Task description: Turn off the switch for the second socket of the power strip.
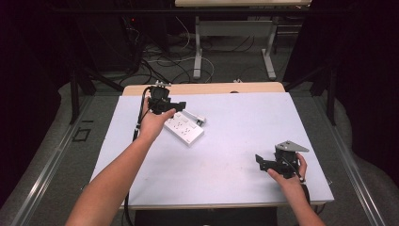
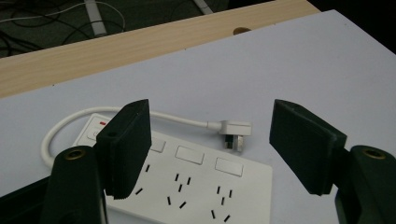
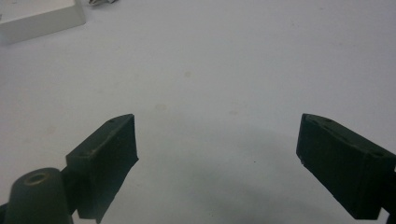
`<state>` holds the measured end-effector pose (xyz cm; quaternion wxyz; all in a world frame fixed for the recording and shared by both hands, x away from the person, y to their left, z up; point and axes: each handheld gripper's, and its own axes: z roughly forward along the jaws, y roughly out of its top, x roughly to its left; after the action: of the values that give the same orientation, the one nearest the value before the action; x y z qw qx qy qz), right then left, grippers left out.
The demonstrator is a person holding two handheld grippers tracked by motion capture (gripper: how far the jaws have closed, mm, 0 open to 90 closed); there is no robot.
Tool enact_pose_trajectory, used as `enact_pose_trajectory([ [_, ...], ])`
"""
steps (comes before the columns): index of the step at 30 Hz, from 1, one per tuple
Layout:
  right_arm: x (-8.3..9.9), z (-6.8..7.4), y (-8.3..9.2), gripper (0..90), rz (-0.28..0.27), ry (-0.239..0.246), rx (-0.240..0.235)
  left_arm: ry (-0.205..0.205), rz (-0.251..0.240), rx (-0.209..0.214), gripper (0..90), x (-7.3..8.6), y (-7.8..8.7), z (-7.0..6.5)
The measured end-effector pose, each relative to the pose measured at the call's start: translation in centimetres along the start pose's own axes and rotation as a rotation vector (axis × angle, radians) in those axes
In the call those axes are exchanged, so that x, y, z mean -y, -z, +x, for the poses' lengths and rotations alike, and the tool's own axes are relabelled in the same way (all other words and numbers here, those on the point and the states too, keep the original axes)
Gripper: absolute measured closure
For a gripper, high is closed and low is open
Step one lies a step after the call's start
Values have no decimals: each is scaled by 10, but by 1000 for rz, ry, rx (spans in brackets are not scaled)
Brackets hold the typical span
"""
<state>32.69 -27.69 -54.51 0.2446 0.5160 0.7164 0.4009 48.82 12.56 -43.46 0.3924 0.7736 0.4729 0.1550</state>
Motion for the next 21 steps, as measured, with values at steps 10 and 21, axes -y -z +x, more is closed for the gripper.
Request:
enact_pose_trajectory([
  [10,1,0,-1,118,2,0,2,-9,8,12,333,-7,-17,-6],
  [21,1,0,-2,118,-2,-6,7,-17,18,10,381,-11,-33,-7],
])
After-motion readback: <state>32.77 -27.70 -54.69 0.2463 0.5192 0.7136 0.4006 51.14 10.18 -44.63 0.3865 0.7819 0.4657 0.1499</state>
